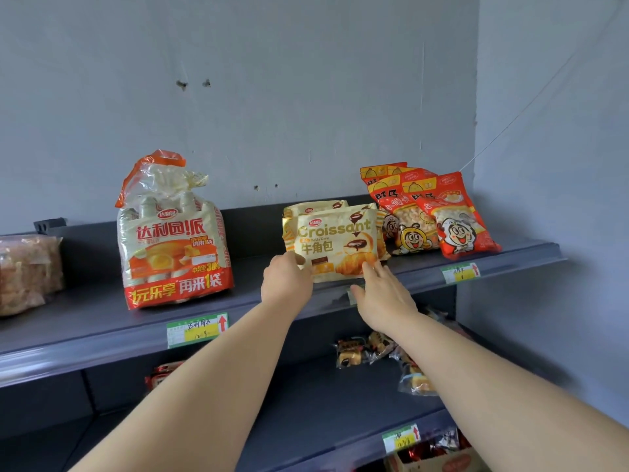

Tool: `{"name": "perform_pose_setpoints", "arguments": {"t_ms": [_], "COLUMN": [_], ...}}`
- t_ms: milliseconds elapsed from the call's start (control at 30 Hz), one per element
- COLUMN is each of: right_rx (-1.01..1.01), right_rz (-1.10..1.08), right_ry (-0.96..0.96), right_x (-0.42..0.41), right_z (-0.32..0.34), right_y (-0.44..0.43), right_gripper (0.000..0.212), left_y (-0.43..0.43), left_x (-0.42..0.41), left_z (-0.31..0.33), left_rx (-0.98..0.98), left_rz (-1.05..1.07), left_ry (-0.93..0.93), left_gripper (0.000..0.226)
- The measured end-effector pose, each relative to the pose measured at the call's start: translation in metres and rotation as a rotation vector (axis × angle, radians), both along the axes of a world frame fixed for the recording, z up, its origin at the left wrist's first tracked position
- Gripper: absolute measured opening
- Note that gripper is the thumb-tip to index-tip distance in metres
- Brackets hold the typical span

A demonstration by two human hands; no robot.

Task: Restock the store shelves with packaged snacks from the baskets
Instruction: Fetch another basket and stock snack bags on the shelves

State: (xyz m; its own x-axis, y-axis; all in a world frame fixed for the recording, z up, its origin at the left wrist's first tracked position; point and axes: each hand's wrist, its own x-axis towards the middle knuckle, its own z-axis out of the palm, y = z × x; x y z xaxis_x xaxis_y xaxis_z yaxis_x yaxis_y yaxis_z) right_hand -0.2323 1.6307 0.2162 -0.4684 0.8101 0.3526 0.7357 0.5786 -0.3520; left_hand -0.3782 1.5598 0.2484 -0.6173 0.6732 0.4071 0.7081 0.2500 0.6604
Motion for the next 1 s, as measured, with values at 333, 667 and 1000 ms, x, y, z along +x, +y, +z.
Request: {"name": "perform_pose_setpoints", "arguments": {"t_ms": [333,667,1000], "right_rx": [0.027,-0.148,-0.242], "right_rz": [-0.018,0.045,0.272], "right_ry": [-0.028,-0.055,-0.139], "right_x": [0.031,0.085,0.107], "right_z": [0.004,-0.025,-0.038], "right_y": [-0.039,-0.111,-0.242], "right_gripper": [0.041,0.040,0.031], "left_y": [-0.030,-0.122,-0.289], "left_x": [0.021,0.078,0.114], "left_z": [0.003,-0.026,-0.037], "left_rx": [-0.201,-0.315,-0.345], "left_rz": [-0.113,-0.119,0.010], "left_ry": [0.072,0.007,-0.053], "left_gripper": [0.023,0.020,0.014]}}
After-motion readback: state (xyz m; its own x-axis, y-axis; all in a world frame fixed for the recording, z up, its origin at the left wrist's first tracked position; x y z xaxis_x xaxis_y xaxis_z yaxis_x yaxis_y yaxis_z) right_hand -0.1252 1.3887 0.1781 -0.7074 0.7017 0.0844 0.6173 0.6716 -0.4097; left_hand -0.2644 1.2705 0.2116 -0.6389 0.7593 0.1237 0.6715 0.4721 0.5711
